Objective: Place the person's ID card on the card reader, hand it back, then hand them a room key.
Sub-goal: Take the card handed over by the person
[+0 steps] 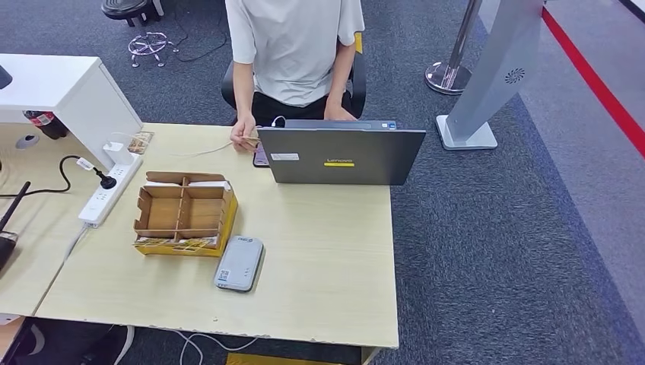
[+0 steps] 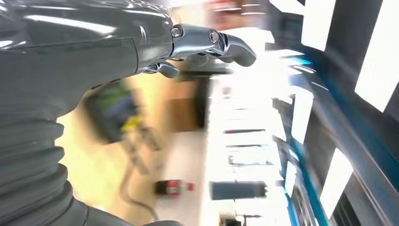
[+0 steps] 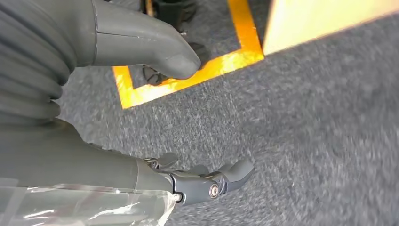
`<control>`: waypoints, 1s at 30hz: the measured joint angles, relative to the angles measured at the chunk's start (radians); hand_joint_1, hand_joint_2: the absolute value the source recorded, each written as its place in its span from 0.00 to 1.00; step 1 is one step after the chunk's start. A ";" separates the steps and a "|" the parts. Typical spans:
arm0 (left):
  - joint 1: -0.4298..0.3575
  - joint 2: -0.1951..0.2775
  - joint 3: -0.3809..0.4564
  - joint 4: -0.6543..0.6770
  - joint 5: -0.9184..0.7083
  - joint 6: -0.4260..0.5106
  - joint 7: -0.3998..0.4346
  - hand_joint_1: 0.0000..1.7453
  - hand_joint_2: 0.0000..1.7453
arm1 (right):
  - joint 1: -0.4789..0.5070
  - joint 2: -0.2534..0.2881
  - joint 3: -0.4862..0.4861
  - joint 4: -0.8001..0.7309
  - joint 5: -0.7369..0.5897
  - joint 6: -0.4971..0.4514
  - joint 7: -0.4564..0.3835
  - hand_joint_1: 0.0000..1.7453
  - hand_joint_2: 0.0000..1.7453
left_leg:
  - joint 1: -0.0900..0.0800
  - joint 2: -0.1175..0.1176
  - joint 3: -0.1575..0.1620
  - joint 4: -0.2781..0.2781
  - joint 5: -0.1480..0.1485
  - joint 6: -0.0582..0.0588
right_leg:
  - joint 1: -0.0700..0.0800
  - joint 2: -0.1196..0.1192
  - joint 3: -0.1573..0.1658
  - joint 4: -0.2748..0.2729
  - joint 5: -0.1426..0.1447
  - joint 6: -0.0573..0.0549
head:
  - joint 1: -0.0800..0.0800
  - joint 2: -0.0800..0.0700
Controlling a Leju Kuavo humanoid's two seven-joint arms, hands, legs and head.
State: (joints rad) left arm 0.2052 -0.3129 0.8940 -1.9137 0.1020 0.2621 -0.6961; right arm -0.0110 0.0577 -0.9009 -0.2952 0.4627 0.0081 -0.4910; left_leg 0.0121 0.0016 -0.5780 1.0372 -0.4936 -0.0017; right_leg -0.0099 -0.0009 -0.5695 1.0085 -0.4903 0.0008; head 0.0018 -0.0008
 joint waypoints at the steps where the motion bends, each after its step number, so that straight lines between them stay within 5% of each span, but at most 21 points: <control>1: -0.013 0.017 -0.063 -0.043 -0.168 0.073 -0.004 0.00 1.00 | -0.007 0.005 0.003 0.004 0.027 -0.003 0.004 0.00 1.00 | -0.001 0.000 0.000 0.000 0.000 0.000 | 0.000 0.000 0.000 0.000 0.001 -0.001 | 0.000 0.000; 5: -0.109 0.111 -0.340 -0.077 -0.710 0.386 0.025 0.00 1.00 | -0.039 0.034 0.031 0.026 0.113 -0.029 0.051 0.00 1.00 | 0.000 0.000 0.000 0.000 0.004 -0.001 | 0.000 0.000 0.001 0.001 0.004 -0.003 | -0.002 0.000; 8: -0.231 0.171 -0.489 -0.019 -1.074 0.418 0.160 0.00 1.00 | -0.053 0.063 0.062 0.045 0.165 -0.050 0.091 0.00 1.00 | 0.000 -0.001 0.000 0.000 0.007 -0.002 | 0.000 -0.001 0.001 0.001 0.004 -0.003 | -0.002 0.000; 13: -0.485 0.308 -0.691 0.221 -1.576 0.369 0.524 0.00 1.00 | -0.054 0.107 0.108 0.073 0.221 -0.061 0.135 0.00 1.00 | 0.001 -0.001 -0.002 0.000 0.011 -0.005 | 0.000 -0.002 -0.002 0.004 0.008 -0.006 | -0.002 0.000; 16: -0.623 0.400 -0.816 0.381 -1.614 0.346 0.677 0.00 1.00 | -0.050 0.117 0.126 0.083 0.231 -0.055 0.144 0.00 1.00 | 0.001 0.001 -0.003 0.000 0.012 -0.005 | 0.001 0.001 -0.004 0.005 0.010 -0.007 | -0.003 0.000; 20: -0.733 0.471 -0.934 0.526 -1.614 0.294 0.773 0.00 1.00 | -0.046 0.118 0.134 0.088 0.235 -0.053 0.149 0.00 1.00 | 0.001 0.002 -0.005 0.000 0.012 -0.005 | 0.000 0.002 -0.006 0.005 0.010 -0.007 | -0.004 0.000; 30: -0.857 0.521 -1.050 0.778 -1.614 0.194 0.876 0.00 1.00 | -0.045 0.118 0.136 0.090 0.243 -0.045 0.185 0.00 1.00 | 0.001 0.003 -0.007 0.000 0.012 -0.005 | 0.000 0.003 -0.009 0.005 0.010 -0.007 | -0.004 0.000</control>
State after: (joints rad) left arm -0.6523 0.2084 -0.1559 -1.1362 -1.5122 0.4558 0.1797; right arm -0.0561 0.1757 -0.7652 -0.2056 0.7060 -0.0373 -0.3057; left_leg 0.0129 0.0045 -0.5849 1.0369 -0.4820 -0.0069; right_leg -0.0095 0.0016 -0.5782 1.0133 -0.4803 -0.0065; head -0.0018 -0.0008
